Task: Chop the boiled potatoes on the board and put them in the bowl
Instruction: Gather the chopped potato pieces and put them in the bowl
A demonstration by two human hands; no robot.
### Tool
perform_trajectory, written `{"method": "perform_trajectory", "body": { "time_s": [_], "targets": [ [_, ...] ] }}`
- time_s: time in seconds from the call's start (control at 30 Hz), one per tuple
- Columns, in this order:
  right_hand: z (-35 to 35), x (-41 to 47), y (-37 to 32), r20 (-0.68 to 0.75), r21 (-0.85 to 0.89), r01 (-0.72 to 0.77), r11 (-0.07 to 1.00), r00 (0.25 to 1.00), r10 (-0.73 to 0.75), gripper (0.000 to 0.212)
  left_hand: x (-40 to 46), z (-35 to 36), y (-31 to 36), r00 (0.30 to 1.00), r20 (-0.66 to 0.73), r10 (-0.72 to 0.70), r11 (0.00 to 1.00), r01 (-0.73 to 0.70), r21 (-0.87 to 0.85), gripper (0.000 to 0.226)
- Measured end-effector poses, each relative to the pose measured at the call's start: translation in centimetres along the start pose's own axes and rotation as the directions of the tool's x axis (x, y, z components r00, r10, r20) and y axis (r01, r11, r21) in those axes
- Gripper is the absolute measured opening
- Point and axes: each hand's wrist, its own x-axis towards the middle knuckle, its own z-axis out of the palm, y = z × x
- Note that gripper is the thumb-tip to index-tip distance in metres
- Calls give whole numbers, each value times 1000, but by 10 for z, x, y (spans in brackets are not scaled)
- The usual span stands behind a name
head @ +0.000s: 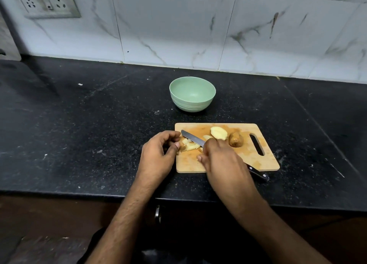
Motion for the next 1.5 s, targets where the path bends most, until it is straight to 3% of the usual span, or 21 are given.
{"method": "perform_trajectory", "body": {
  "time_s": [0.27, 0.37, 0.43, 0.5, 0.6, 0.77, 0.9, 1.1, 1.27, 1.4, 1.5],
  "targets": [
    [23, 5, 0, -69, 29, -32, 999, 997, 34, 30, 15, 3, 1, 982, 186, 33, 992, -54, 110, 53],
    [27, 11, 2, -114, 157, 22, 987, 993, -4, 17, 21, 5, 5, 966, 255, 44, 986, -83, 142, 61],
    [32, 15, 3, -128, 243, 53, 969, 991, -22, 23, 22, 5, 7, 956, 293, 17, 989, -60, 136, 64],
    [35, 20, 2, -117, 300, 75, 951, 992, -41, 32, 22, 4, 5, 966, 256, 24, 998, -40, 57, 63],
    [37, 27, 0, -81, 322, 118, 940, 992, -97, 41, 20, 1, -1, 996, 84, 22, 999, -18, -46, 51],
    [37, 38, 6, -145, 434, 139, 890, 986, -83, 35, 17, -5, -6, 993, -119, -20, 973, -7, -229, 29],
    [41, 50, 2, -57, 352, 246, 903, 969, -241, 41, 16, -8, -5, 983, -172, -66, 958, 14, -288, 25],
    [39, 57, 12, -38, 225, 439, 870, 896, -442, 12, 14, -7, -2, 982, -182, -50, 967, 2, -256, 26],
    [37, 64, 18, -26, 125, 459, 880, 888, -460, 17, 11, -5, 2, 987, -158, 20, 980, -51, -194, 23],
    [36, 71, 15, 6, 112, 449, 886, 892, -453, 18, 11, -5, 1, 987, -158, 23, 984, -50, -170, 23],
    [35, 75, 10, -31, 8, 427, 904, 904, -427, 22, 11, -5, 0, 987, -159, 13, 982, -43, -185, 22]
  ]
}}
